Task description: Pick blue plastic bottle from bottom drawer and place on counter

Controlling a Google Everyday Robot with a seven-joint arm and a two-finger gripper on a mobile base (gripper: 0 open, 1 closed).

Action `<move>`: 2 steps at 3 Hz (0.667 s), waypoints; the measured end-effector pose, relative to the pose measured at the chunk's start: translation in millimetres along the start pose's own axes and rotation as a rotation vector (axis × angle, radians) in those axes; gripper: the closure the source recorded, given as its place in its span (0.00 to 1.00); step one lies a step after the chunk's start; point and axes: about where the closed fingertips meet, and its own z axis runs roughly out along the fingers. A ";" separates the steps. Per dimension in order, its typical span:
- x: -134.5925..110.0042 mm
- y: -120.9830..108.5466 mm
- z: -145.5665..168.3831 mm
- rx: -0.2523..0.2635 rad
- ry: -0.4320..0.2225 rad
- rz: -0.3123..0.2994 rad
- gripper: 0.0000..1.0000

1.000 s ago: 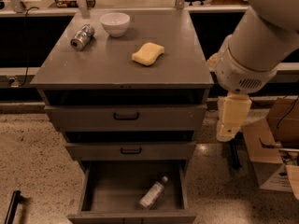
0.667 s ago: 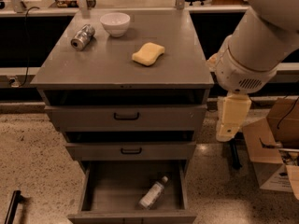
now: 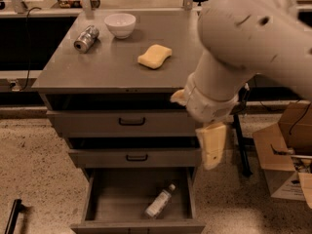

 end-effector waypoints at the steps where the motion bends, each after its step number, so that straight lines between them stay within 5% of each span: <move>1: -17.1 5.1 55.2 0.019 -0.034 -0.116 0.00; 2: -22.8 -8.7 61.9 0.085 -0.046 -0.118 0.00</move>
Offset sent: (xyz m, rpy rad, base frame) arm -0.0034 0.0194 -0.0444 0.0173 -0.0165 0.1108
